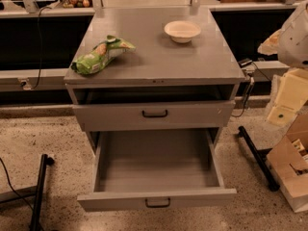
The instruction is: Place green rice chip bag into middle drawer
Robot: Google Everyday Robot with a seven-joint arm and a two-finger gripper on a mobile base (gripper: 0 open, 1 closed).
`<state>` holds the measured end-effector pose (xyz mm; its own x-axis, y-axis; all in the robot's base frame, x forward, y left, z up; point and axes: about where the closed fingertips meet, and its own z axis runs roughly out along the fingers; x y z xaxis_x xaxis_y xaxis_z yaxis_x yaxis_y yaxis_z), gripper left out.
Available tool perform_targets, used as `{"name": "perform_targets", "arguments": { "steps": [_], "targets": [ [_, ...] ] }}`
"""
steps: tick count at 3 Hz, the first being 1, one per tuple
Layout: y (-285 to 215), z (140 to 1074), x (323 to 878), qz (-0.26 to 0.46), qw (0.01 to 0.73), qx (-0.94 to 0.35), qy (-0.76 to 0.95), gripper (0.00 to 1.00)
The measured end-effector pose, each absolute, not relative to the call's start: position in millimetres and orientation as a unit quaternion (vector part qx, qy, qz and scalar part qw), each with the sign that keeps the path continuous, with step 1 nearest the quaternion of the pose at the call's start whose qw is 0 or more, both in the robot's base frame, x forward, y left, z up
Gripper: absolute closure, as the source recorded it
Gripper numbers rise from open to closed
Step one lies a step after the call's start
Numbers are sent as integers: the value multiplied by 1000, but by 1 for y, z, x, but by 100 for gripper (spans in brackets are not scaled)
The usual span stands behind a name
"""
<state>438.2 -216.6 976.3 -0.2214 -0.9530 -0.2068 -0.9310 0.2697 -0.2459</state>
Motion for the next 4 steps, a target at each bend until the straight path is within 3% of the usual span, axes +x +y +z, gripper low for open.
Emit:
{"name": "perform_targets", "arguments": {
  "steps": [2, 4],
  "targets": [
    [-202, 967, 463, -47, 171, -621, 763, 0],
    [-129, 969, 601, -83, 278, -717, 634, 0]
  ]
}}
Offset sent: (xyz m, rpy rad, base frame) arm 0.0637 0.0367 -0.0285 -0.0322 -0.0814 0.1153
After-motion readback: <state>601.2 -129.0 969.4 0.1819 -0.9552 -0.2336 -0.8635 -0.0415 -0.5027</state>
